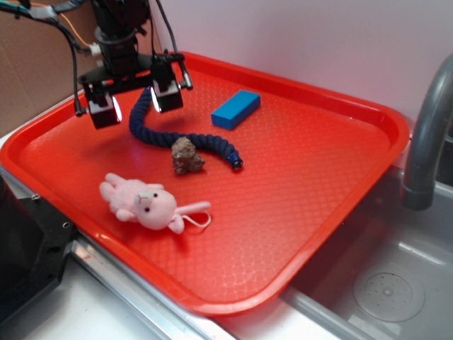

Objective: Grab the blue rope.

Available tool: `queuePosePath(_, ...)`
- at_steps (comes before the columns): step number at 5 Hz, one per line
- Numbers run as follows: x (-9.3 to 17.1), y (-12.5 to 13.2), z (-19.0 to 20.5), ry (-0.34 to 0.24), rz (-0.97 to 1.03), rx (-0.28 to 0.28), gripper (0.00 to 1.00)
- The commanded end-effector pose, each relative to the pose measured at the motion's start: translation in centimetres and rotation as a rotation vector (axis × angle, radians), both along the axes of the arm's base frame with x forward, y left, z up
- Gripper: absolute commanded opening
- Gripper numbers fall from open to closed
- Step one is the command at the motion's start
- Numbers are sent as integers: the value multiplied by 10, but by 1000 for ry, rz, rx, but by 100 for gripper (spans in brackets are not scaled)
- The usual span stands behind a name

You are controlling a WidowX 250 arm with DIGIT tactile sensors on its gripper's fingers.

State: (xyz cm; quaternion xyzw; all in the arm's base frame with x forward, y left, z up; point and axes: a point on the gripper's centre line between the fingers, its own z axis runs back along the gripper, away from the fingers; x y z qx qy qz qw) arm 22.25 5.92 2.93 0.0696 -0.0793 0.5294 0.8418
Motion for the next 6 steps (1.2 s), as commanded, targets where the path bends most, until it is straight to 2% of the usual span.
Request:
queuePosePath(1, -6, 11, -12, -21, 59, 4, 48)
queuePosePath(2, -4, 10, -18, -17, 56, -4, 0)
queuePosePath(3, -4, 8, -21, -13, 41, -6, 0)
queuePosePath(4, -2, 6, 0, 1, -67, -27, 0)
queuePosePath(5, 2, 1, 44, 75, -313, -94, 0)
queuePosePath(6, 2, -7, 81, 72, -490, -145, 0)
